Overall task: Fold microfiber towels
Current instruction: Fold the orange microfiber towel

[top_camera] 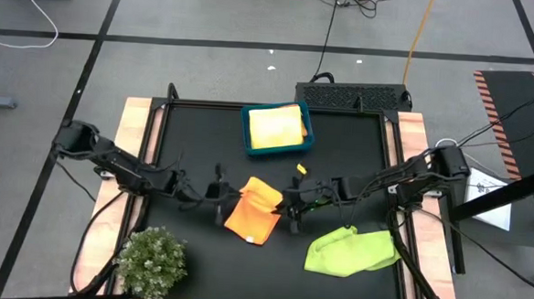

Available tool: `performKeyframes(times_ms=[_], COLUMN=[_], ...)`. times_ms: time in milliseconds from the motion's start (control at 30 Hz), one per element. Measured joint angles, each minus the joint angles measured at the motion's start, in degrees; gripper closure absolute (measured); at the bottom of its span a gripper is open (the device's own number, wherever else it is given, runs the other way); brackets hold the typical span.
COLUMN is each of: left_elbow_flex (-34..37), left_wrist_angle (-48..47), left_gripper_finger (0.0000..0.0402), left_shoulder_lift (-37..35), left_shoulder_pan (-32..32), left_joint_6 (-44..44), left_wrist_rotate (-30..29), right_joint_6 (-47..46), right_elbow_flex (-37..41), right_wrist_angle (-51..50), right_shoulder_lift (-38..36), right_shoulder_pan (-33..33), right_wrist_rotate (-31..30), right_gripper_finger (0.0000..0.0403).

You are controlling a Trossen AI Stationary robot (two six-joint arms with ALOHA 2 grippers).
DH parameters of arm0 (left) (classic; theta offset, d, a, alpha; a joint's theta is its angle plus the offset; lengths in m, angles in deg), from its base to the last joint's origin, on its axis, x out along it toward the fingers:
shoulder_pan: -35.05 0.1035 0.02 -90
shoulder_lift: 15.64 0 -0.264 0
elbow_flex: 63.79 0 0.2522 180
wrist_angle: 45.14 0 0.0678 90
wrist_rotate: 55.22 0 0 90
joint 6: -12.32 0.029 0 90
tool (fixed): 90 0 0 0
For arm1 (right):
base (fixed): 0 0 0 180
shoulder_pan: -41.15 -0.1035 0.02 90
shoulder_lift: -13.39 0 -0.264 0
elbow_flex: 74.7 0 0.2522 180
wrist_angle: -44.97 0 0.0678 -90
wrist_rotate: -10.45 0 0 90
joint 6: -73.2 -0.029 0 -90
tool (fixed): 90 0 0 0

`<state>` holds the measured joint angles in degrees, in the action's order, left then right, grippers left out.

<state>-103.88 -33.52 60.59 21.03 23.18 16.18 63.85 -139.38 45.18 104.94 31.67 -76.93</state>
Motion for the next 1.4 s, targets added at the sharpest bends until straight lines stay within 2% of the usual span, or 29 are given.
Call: performKeyframes(times_ms=[133, 500, 767, 1033, 1167, 1400], left_elbow_flex=[1.03, 1.17, 1.15, 1.12, 1.12, 1.12], left_wrist_angle=[1.76, -0.16, -1.95, -3.85, -5.02, -6.08], left_gripper_finger=[0.0401, 0.0389, 0.0351, 0.0314, 0.0297, 0.0273], left_shoulder_lift=[0.02, 4.12, 5.25, 5.09, 5.09, 5.09], left_shoulder_pan=[-3.3, -5.59, -5.57, -5.59, -5.57, -5.55], left_joint_6=[-0.05, -0.34, -1.27, -3.52, -4.9, -5.36], left_wrist_rotate=[-2.26, -0.89, -0.67, 0.64, 2.14, 2.11], right_joint_6=[0.41, -0.97, -3.33, -3.45, -3.45, -3.45], right_elbow_flex=[0.04, 0.0, 0.0, 0.0, 0.0, 0.0], right_wrist_angle=[0.72, 3.38, 9.64, 14.98, 14.98, 14.95], right_shoulder_lift=[0.33, 2.25, 9.82, 12.35, 12.35, 12.35], right_shoulder_pan=[-0.39, -0.79, -1.96, -2.66, -2.66, -3.26], right_wrist_rotate=[0.61, 0.84, 4.39, 6.88, 8.19, 8.2], right_gripper_finger=[0.0401, 0.0401, 0.0401, 0.0396, 0.0373, 0.0299])
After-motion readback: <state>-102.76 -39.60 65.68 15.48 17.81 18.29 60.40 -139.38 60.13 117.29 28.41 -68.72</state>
